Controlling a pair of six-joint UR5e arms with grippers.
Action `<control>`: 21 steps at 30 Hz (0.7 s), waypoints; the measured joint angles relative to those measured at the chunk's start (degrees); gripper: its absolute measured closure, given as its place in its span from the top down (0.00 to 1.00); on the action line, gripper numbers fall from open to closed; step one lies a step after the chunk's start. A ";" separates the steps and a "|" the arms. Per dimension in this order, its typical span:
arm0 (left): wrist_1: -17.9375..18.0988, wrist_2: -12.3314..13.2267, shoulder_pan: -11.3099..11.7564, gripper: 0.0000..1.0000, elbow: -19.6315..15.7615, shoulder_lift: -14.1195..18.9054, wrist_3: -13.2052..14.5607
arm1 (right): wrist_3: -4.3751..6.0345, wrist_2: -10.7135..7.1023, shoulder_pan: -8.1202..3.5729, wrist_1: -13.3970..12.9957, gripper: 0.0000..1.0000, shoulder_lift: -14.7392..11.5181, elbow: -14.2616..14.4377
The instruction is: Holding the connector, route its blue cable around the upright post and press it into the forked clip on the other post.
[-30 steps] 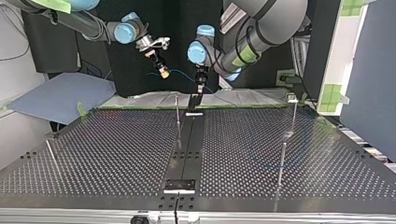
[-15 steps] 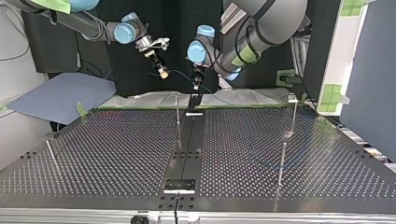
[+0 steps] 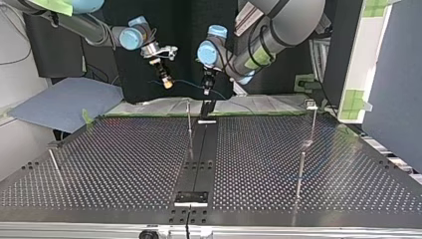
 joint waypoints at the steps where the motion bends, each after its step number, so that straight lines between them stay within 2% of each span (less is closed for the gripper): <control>1: 0.18 -0.27 -0.14 0.00 0.00 0.00 0.08 | -0.20 0.27 -0.04 0.42 0.00 0.00 -0.21; 6: 1.56 -2.04 -0.83 0.00 0.04 -0.09 0.11 | -0.99 1.35 -0.38 2.67 0.00 0.00 -1.40; 14: 2.15 -2.41 -0.94 0.00 1.28 -3.07 -0.57 | -0.75 2.23 -1.51 3.34 0.00 0.00 -2.13; 21: 2.14 -1.85 -0.80 0.00 2.87 -3.85 -1.67 | -0.13 3.19 -2.72 3.29 0.00 0.00 -2.95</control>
